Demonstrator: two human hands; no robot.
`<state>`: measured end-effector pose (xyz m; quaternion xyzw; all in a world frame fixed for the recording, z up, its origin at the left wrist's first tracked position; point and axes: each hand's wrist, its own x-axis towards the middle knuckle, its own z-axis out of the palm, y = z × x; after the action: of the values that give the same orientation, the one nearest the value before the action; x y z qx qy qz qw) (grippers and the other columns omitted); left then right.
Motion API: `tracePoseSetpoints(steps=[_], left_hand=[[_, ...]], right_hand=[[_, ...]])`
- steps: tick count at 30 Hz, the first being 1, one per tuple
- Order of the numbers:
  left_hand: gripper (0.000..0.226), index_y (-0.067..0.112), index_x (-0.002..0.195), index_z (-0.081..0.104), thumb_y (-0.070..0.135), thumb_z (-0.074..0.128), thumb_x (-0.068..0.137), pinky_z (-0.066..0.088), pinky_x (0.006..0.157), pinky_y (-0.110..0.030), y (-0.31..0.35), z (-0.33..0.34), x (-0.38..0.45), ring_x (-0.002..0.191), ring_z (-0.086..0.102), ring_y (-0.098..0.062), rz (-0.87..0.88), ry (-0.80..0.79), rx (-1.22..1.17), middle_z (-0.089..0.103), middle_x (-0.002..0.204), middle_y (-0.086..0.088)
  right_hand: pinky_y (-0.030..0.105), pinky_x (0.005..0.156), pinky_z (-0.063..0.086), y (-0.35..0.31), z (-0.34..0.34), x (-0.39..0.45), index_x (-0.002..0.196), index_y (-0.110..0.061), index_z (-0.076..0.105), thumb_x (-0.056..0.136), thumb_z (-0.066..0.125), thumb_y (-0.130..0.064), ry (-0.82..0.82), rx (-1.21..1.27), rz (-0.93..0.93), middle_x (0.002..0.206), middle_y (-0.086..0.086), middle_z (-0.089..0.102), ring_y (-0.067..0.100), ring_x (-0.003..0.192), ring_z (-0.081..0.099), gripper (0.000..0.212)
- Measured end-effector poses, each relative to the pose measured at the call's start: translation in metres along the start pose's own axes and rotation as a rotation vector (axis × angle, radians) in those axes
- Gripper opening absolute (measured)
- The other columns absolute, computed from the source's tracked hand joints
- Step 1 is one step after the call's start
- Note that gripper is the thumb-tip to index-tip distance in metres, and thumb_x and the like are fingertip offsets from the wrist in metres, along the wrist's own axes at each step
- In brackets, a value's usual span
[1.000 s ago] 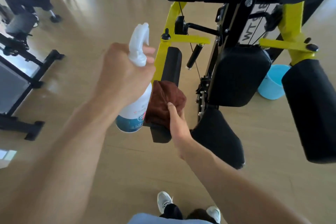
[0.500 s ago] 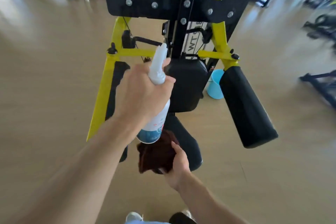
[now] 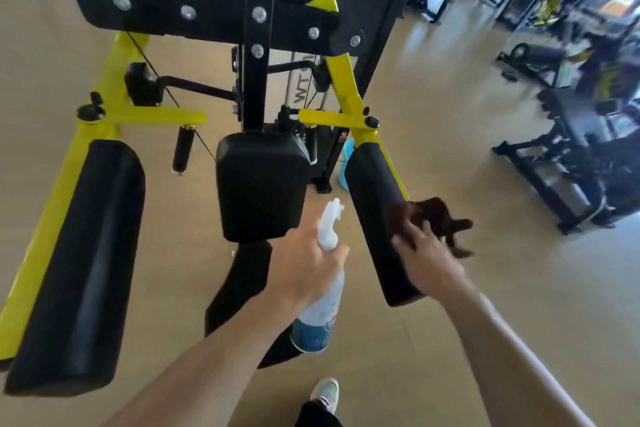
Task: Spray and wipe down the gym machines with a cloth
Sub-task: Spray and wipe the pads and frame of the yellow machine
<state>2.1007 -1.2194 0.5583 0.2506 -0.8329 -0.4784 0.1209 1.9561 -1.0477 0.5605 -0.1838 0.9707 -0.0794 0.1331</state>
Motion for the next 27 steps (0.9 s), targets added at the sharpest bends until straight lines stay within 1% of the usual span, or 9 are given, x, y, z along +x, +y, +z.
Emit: tracePoseSetpoints(steps=[1,3,5,9,13,18,22,25,27], left_hand=[[0.046,0.041,0.128,0.054,0.035,0.054,0.083,0.049,0.065,-0.023,0.000,0.011,0.007,0.072,0.064,-0.008,-0.024,-0.026,-0.036,0.068,0.081,0.013],[0.039,0.041,0.121,0.058,0.031,0.057,0.084,0.048,0.064,-0.023,0.001,0.030,0.019,0.068,0.062,-0.005,-0.071,-0.068,-0.059,0.066,0.076,0.014],[0.034,0.042,0.118,0.058,0.028,0.060,0.087,0.046,0.061,-0.024,0.002,0.051,0.035,0.061,0.058,-0.006,-0.132,-0.063,-0.050,0.061,0.069,0.013],[0.042,0.041,0.130,0.052,0.030,0.059,0.090,0.057,0.084,-0.038,0.004,0.078,0.061,0.086,0.067,-0.010,-0.218,-0.050,-0.024,0.071,0.090,0.011],[0.043,0.039,0.129,0.052,0.028,0.059,0.088,0.056,0.087,-0.044,0.007,0.091,0.086,0.091,0.067,-0.013,-0.267,-0.029,-0.047,0.072,0.094,0.011],[0.021,0.039,0.097,0.057,0.038,0.056,0.076,0.059,0.081,-0.046,0.000,0.095,0.119,0.081,0.070,-0.016,-0.354,-0.051,-0.138,0.071,0.088,0.009],[0.005,0.029,0.084,0.059,0.034,0.060,0.084,0.059,0.080,-0.046,-0.006,0.093,0.139,0.081,0.070,-0.017,-0.356,-0.135,-0.115,0.071,0.086,0.006],[0.008,0.029,0.082,0.059,0.037,0.060,0.079,0.059,0.082,-0.047,-0.013,0.090,0.145,0.082,0.071,-0.021,-0.360,-0.216,-0.137,0.071,0.087,0.004],[0.013,0.037,0.092,0.059,0.036,0.057,0.079,0.058,0.084,-0.045,-0.015,0.085,0.149,0.087,0.070,-0.021,-0.324,-0.247,-0.160,0.070,0.093,0.005]], right_hand=[[0.050,0.106,0.044,0.007,0.014,0.011,0.163,-0.041,0.018,0.104,0.050,-0.051,-0.011,-0.040,-0.058,0.169,0.008,0.020,0.040,0.146,0.033,0.067],[0.050,0.107,0.045,0.017,0.024,0.031,0.164,-0.044,0.005,0.099,0.058,-0.054,0.036,0.051,-0.108,0.173,-0.002,0.010,0.035,0.151,0.026,0.084],[0.050,0.112,0.043,0.025,0.019,0.061,0.164,-0.047,0.005,0.098,0.061,-0.056,0.031,0.171,-0.145,0.173,-0.006,0.012,0.030,0.153,0.025,0.087],[0.054,0.118,0.038,0.019,0.014,0.117,0.162,-0.052,0.005,0.096,0.063,-0.057,-0.025,0.263,-0.196,0.174,-0.005,0.013,0.028,0.156,0.025,0.088],[0.056,0.116,0.039,0.002,0.018,0.153,0.162,-0.051,0.009,0.099,0.057,-0.054,0.003,0.349,-0.178,0.172,-0.002,0.022,0.031,0.151,0.035,0.079],[0.043,0.103,0.046,-0.006,0.016,0.167,0.156,-0.049,0.034,0.106,0.046,-0.046,0.077,0.588,0.030,0.144,0.001,0.059,0.033,0.127,0.058,0.052],[0.035,0.085,0.046,-0.002,0.016,0.163,0.124,-0.043,0.061,0.107,0.046,-0.045,0.137,0.807,0.151,0.109,-0.008,0.071,0.022,0.105,0.067,0.022],[0.034,0.083,0.046,0.004,0.016,0.145,0.123,-0.043,0.064,0.106,0.048,-0.046,0.173,0.843,0.197,0.101,-0.011,0.072,0.014,0.096,0.067,0.023],[0.037,0.085,0.049,0.007,0.019,0.135,0.125,-0.043,0.064,0.106,0.049,-0.046,0.177,0.806,0.199,0.104,-0.008,0.072,0.016,0.098,0.068,0.024]])
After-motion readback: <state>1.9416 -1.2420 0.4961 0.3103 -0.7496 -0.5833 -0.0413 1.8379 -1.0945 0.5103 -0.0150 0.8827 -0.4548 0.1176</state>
